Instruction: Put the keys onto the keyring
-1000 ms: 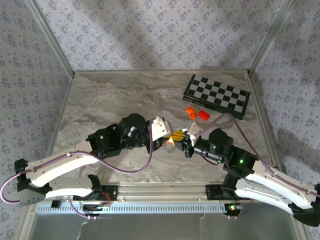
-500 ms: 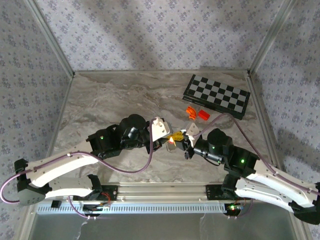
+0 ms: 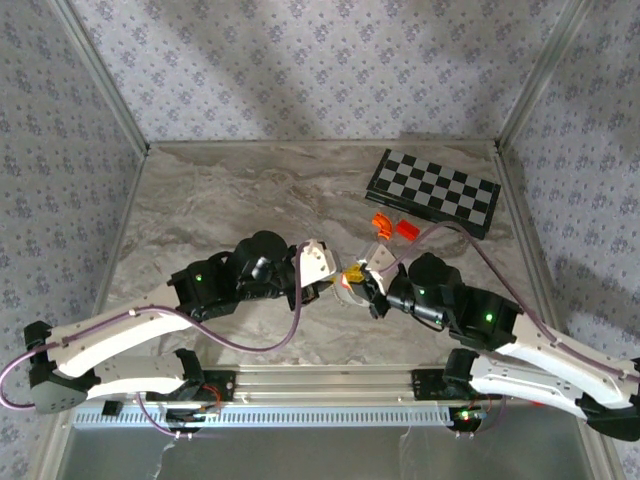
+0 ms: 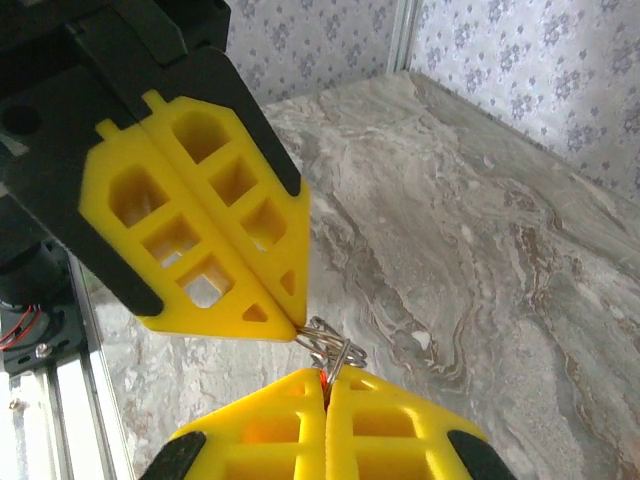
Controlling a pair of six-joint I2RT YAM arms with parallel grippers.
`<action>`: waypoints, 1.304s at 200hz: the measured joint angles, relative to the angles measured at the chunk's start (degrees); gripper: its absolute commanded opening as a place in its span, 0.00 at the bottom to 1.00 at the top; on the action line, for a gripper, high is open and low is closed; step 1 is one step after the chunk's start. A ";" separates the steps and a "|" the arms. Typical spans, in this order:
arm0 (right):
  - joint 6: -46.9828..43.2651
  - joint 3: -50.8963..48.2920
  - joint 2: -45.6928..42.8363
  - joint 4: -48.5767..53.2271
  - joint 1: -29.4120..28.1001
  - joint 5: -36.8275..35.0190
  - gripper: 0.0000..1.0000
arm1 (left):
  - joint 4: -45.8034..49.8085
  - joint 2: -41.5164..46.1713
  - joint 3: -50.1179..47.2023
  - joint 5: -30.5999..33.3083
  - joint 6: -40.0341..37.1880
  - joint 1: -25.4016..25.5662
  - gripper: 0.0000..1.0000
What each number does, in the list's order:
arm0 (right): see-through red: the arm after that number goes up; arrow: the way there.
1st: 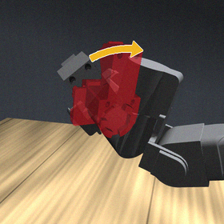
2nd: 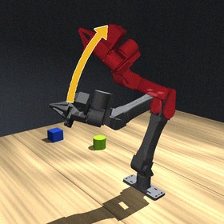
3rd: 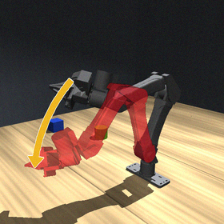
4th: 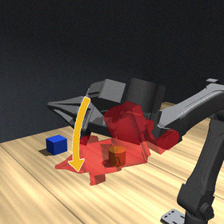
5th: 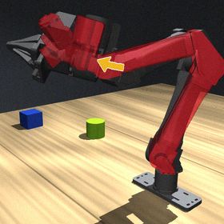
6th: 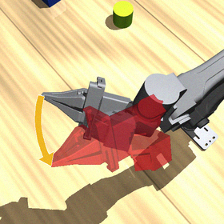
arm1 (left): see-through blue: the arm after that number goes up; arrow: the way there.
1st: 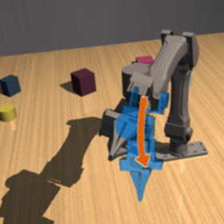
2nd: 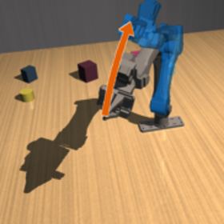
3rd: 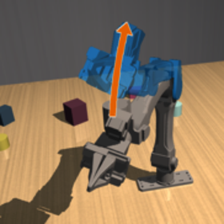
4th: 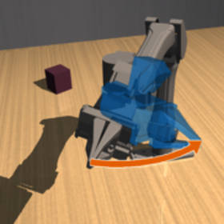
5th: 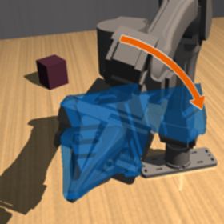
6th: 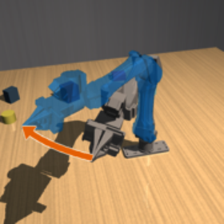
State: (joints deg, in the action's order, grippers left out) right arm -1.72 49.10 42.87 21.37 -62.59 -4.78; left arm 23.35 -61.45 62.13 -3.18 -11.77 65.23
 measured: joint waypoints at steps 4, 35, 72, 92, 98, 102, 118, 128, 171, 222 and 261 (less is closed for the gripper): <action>-0.09 0.28 0.24 0.44 -0.04 0.00 0.00 | 0.07 0.09 -0.11 -0.20 -0.22 0.00 0.00; -0.66 2.51 1.16 4.31 -0.09 0.04 0.00 | 0.11 0.42 -0.48 -1.29 -1.29 0.02 0.00; -0.74 4.48 1.40 8.35 -0.09 0.07 0.00 | 0.11 1.95 -1.64 -2.82 -2.21 0.02 0.00; -0.74 4.79 1.60 9.51 -0.09 0.50 0.00 | 0.07 2.75 -2.27 -3.69 -2.58 0.02 0.00; -0.74 4.79 1.60 9.86 -0.09 0.57 0.00 | 0.09 2.89 -2.43 -3.72 -2.64 0.02 0.00; -0.74 4.79 1.60 10.14 -0.09 0.70 0.00 | 0.09 2.95 -2.49 -3.82 -2.75 0.02 0.00; -0.74 4.76 1.55 10.32 -0.09 0.94 0.00 | 0.04 2.95 -2.60 -3.91 -2.78 0.02 0.00; -0.74 4.76 1.49 10.29 -0.09 1.11 0.00 | -0.02 2.95 -2.71 -3.91 -2.75 0.02 0.00; -0.94 4.76 1.38 10.21 -0.09 2.19 0.00 | -2.80 3.34 -5.95 -3.85 -2.56 0.02 0.25; -1.79 4.79 1.16 10.27 -0.09 3.61 0.00 | -8.26 3.37 -9.55 -3.61 -1.03 0.02 0.46; -2.23 4.83 1.33 10.47 -0.09 4.11 0.00 | -14.43 3.72 -11.39 -3.56 0.44 0.02 0.40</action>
State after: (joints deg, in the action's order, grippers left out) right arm -3.95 53.93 44.21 31.83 -62.67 -0.67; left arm 8.93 -57.74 50.74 -6.74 -11.33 65.25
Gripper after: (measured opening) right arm 0.052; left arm 0.431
